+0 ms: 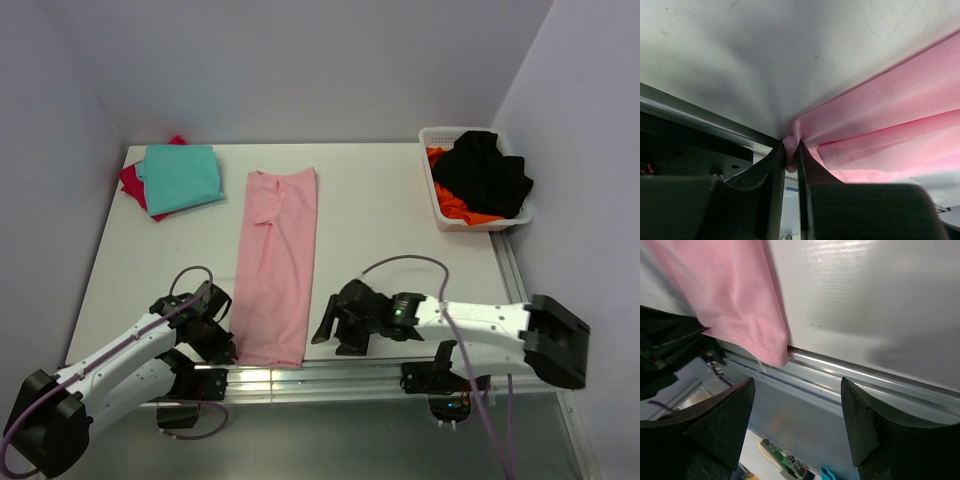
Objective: Fold and stack the t-shirts
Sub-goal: Fold the tshirt
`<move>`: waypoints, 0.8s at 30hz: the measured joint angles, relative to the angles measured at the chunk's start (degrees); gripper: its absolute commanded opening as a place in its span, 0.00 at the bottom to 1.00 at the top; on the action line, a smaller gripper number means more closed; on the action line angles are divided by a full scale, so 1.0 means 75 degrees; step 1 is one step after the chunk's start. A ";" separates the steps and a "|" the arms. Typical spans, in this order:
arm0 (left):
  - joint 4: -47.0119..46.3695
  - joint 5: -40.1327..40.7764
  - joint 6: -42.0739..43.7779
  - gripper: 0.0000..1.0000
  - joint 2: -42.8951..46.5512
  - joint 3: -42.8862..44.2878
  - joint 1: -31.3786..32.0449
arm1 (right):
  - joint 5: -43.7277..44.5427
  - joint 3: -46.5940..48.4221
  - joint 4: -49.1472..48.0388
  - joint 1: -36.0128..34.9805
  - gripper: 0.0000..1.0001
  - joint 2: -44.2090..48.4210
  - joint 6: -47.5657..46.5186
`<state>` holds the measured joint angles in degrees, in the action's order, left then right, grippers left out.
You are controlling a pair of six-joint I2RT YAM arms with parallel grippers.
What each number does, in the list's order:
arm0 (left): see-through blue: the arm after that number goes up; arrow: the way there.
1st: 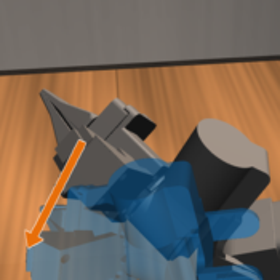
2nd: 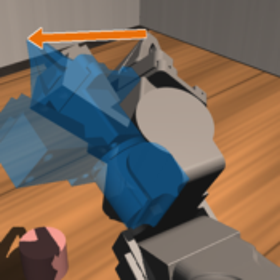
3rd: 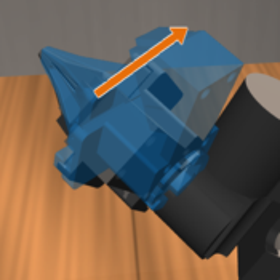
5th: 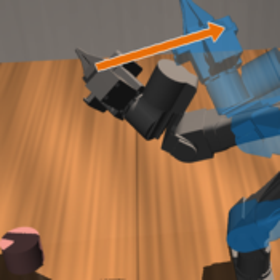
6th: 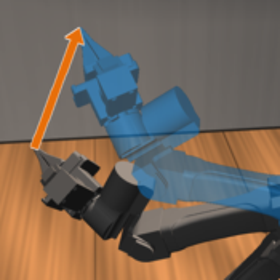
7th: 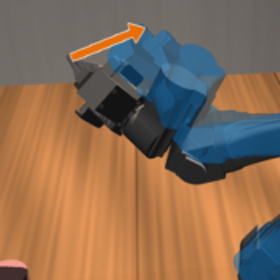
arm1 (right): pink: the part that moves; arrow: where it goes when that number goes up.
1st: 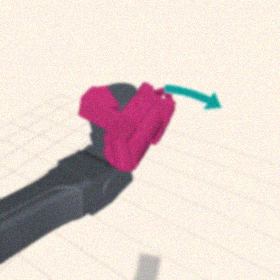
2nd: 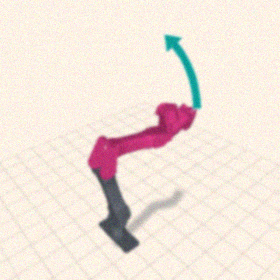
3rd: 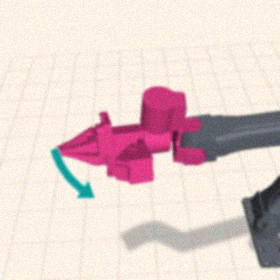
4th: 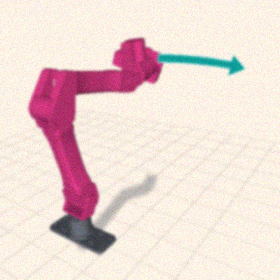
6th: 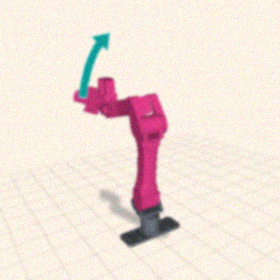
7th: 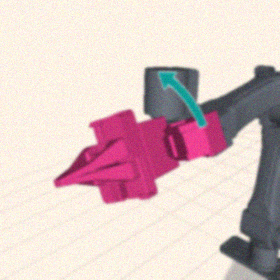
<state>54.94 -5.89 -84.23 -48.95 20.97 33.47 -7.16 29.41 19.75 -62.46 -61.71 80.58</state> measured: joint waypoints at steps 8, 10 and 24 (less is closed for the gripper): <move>-0.0047 -0.0052 0.0134 0.15 -0.0254 0.0079 0.0003 | -0.0230 0.1419 -0.1134 -0.1014 0.74 -0.2442 0.0082; -0.0047 -0.0050 0.0134 0.15 -0.0239 0.0076 0.0015 | -0.0335 0.1480 -0.1489 -0.1174 0.72 -0.2649 0.0117; -0.0093 -0.0099 0.0248 0.12 -0.0251 0.0061 0.0015 | -0.0338 0.1419 -0.1035 -0.1320 0.73 -0.2838 0.0114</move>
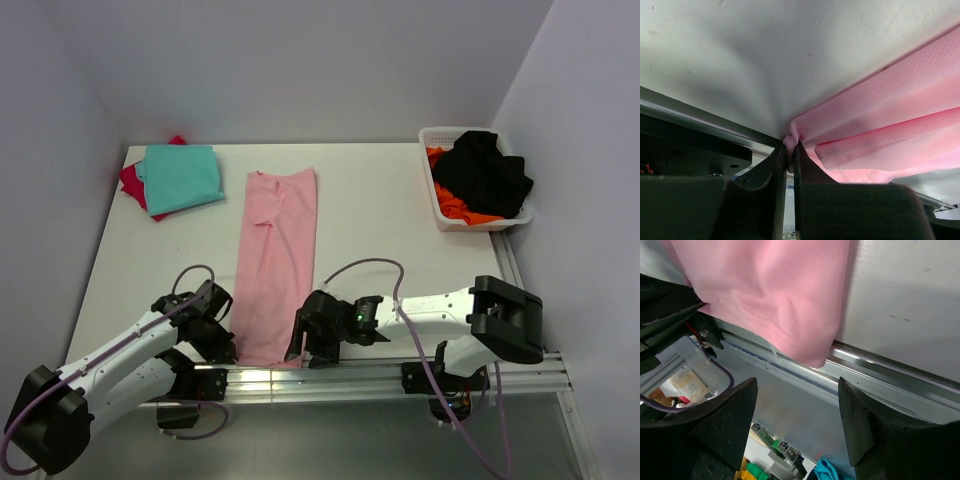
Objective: Fold and stack the t-shirts
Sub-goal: Fold the tshirt
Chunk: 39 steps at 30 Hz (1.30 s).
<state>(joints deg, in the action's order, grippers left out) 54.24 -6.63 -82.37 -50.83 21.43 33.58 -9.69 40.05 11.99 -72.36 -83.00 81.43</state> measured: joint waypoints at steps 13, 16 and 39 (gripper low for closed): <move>-0.0041 -0.0035 0.0035 0.05 -0.0052 0.0003 0.0000 | -0.0577 0.0764 -0.0650 0.0029 0.54 -0.1606 -0.0329; -0.0044 -0.0035 0.0064 0.00 -0.0052 0.0003 0.0000 | -0.0603 0.0755 -0.0635 0.0029 0.44 -0.1658 -0.0399; 0.0857 0.0615 0.0621 0.00 0.0804 0.2043 0.0020 | 0.0303 0.0647 0.1294 0.0105 0.00 0.0740 -0.0764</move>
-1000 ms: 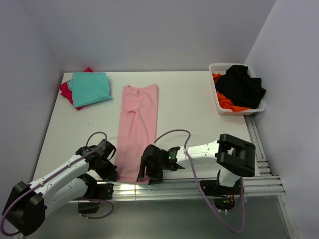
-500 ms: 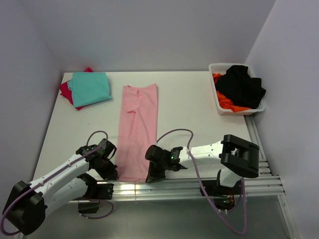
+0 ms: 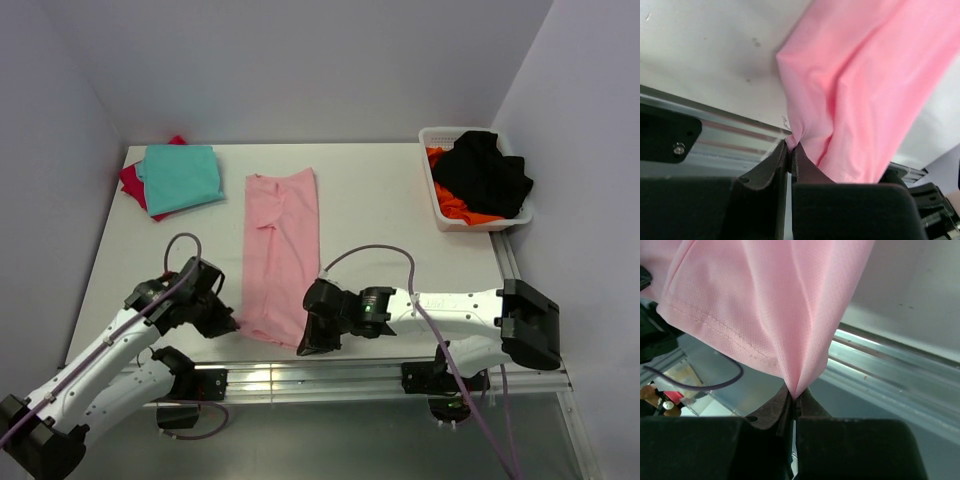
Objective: Fold and stack the t-shirts
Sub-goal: Fold the tshirt
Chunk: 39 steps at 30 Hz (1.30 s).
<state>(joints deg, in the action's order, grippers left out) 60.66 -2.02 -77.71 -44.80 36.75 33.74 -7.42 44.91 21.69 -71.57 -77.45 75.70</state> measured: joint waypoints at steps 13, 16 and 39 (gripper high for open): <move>0.0679 0.0603 0.0731 0.00 -0.2177 0.3182 -0.0128 | -0.0073 0.2037 0.1638 0.2119 0.00 -0.0166 -0.1472; 0.0586 0.0612 0.0947 0.00 -0.2716 0.3494 -0.0318 | -0.0181 0.2331 0.1760 0.2702 0.00 -0.0495 -0.1915; -0.0679 0.0114 0.3459 0.98 -0.9897 0.8615 -0.3060 | -0.0968 1.0366 0.3987 0.5152 1.00 -0.7152 -0.4301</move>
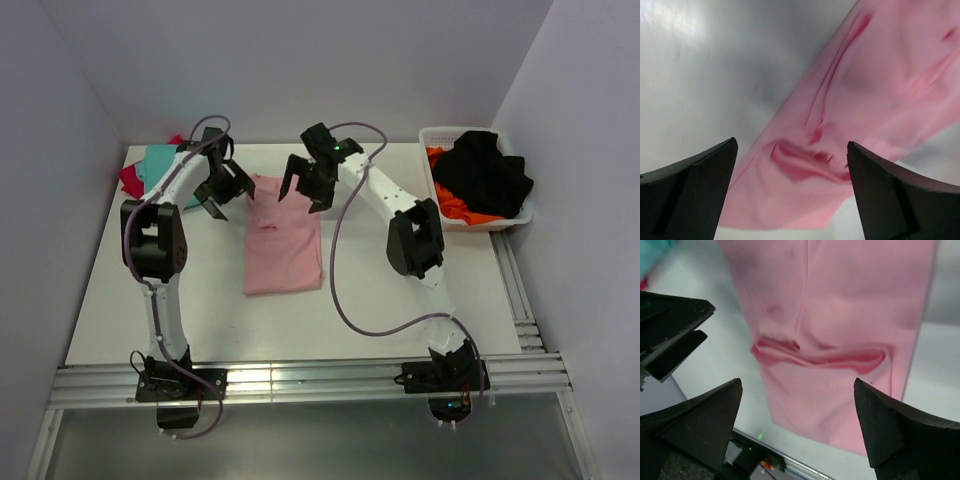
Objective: Fold and stack the t-shirts
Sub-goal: Fold the tshirt
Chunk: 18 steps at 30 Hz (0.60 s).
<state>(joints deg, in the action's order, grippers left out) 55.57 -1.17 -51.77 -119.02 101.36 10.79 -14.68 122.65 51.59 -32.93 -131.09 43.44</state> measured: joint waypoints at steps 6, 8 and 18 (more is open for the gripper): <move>0.0268 0.0055 0.0423 0.95 -0.0079 0.1244 -0.0335 | 0.0096 0.0102 0.0286 0.0682 1.00 0.0446 -0.0064; 0.0254 0.0061 0.0466 0.95 0.0609 0.0863 -0.0361 | 0.0152 -0.1218 0.0041 0.0746 1.00 0.1437 -0.0076; -0.1110 -0.0527 0.0277 0.87 0.5849 -0.5896 -0.0326 | 0.0213 -0.7291 -0.1734 -0.0026 1.00 0.5808 0.0554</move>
<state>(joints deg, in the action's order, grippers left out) 47.24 -5.13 -49.69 -75.16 57.14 8.34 -13.08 67.96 38.59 -33.12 -87.53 47.59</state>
